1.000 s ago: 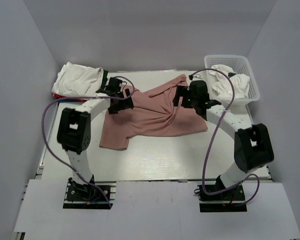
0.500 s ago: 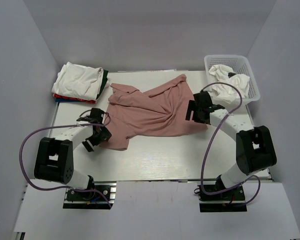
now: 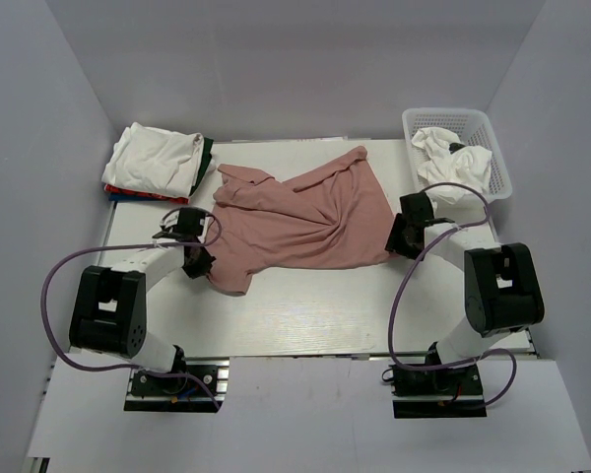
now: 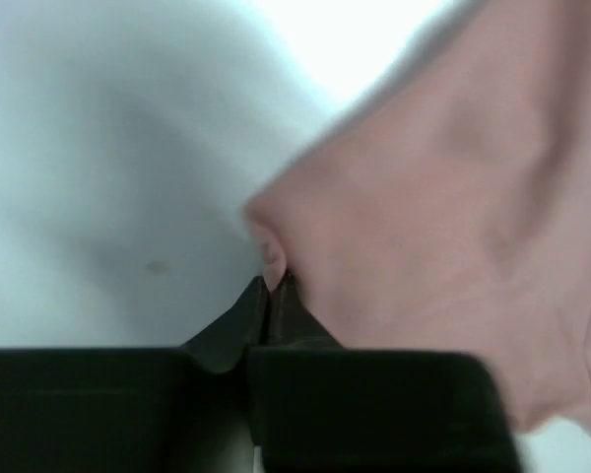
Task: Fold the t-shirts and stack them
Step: Flatten out the tshirt
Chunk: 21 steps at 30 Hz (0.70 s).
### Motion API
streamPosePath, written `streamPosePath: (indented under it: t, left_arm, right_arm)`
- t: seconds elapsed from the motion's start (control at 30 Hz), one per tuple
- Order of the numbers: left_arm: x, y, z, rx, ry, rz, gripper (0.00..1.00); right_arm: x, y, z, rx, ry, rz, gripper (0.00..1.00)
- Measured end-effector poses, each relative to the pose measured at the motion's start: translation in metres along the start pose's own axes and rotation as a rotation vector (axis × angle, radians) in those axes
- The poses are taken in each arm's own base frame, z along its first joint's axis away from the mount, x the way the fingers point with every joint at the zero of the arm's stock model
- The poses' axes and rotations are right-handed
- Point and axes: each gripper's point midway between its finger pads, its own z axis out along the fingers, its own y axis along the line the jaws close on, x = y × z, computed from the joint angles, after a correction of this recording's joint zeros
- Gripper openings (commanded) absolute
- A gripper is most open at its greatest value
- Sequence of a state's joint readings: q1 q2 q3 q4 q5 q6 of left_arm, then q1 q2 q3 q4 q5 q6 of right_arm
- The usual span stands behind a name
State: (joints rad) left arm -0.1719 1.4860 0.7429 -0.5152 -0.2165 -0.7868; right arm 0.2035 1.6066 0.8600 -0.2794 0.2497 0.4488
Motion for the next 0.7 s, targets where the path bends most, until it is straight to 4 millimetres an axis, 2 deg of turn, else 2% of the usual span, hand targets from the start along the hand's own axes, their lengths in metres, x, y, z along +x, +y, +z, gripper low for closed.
streamPosePath:
  t: [0.07,0.13,0.2,0.3,0.37,0.43,0.53,0.57,0.6,0.7]
  left_arm:
    - [-0.004,-0.018,0.002,0.073,0.000,0.003,0.00]
    - [-0.007,-0.032,0.001,0.143,-0.002,0.008,0.00]
    - [-0.006,-0.042,-0.001,0.193,0.012,0.015,0.00]
    - [-0.008,-0.050,-0.014,0.238,0.010,0.030,0.00]
    - [-0.031,-0.067,-0.040,0.306,-0.062,0.031,0.00]
    - [-0.071,-0.090,-0.085,0.410,-0.200,0.014,0.00]
    - [-0.137,-0.116,-0.187,0.606,-0.474,-0.039,0.00]
    - [-0.155,-0.117,-0.228,0.672,-0.572,-0.061,0.00]
    - [-0.167,-0.115,-0.261,0.722,-0.646,-0.078,0.00]
    - [-0.189,-0.101,-0.349,0.834,-0.832,-0.113,0.00]
  right_arm:
    - [-0.004,0.006,0.002,-0.034,-0.009,0.007,0.27]
    - [-0.007,0.011,0.003,-0.066,-0.017,0.010,0.06]
    - [-0.009,0.017,0.002,-0.091,-0.024,0.007,0.00]
    - [-0.015,0.021,-0.005,-0.118,-0.045,0.001,0.00]
    - [-0.027,0.025,-0.020,-0.147,-0.088,-0.003,0.00]
    - [-0.051,0.032,-0.043,-0.185,-0.160,-0.006,0.00]
    - [-0.100,0.045,-0.099,-0.263,-0.335,-0.007,0.00]
    - [-0.116,0.047,-0.122,-0.290,-0.403,-0.003,0.00]
    - [-0.130,0.048,-0.147,-0.317,-0.473,0.001,0.00]
    - [-0.154,0.043,-0.221,-0.386,-0.663,0.013,0.00]
